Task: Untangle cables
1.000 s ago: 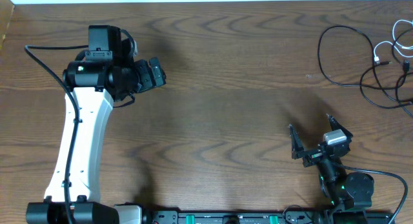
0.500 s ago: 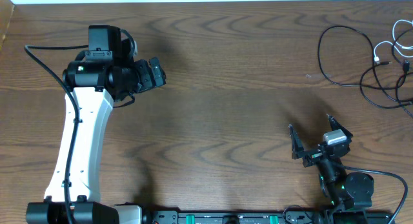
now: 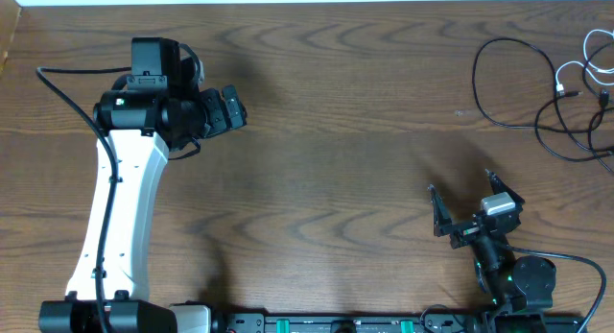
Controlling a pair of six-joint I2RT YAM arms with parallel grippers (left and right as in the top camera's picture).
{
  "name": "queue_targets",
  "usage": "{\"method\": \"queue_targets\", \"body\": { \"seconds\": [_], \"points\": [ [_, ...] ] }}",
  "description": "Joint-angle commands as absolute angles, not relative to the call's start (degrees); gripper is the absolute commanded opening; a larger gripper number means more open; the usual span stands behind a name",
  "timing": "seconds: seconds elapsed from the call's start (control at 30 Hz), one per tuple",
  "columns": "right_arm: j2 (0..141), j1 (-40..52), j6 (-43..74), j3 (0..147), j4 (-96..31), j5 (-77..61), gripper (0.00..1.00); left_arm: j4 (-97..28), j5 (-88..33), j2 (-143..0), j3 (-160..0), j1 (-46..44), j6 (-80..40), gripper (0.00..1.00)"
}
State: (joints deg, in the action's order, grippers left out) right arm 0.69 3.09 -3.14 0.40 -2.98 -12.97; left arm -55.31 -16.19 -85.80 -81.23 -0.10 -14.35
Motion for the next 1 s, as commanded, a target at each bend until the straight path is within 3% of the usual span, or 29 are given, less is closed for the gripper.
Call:
{"method": "queue_targets", "body": {
  "seconds": [0.0, 0.37, 0.47, 0.67, 0.97],
  "points": [
    [0.4, 2.6, -2.2, 0.3, -3.3, -12.3, 0.99, -55.5, -15.8, -86.1, -80.9, 0.0, -13.8, 0.99],
    [0.4, 2.6, -2.2, 0.3, -3.3, -12.3, 0.99, -55.4, -15.8, -79.6, -78.5, -0.1, -13.8, 0.99],
    [0.4, 2.6, -2.2, 0.3, -3.3, -12.3, 0.99, -55.4, -15.5, -74.1, -74.5, -0.1, -13.8, 0.98],
    [0.4, 2.6, -2.2, 0.3, -3.3, -12.3, 0.99, -55.1, -1.8, -60.9, -63.5, 1.4, -13.8, 0.98],
    [0.4, 2.6, -2.2, 0.3, -3.3, -12.3, 0.99, -49.5, -0.8, -41.4, -45.6, 4.4, -13.5, 0.98]
  ]
}}
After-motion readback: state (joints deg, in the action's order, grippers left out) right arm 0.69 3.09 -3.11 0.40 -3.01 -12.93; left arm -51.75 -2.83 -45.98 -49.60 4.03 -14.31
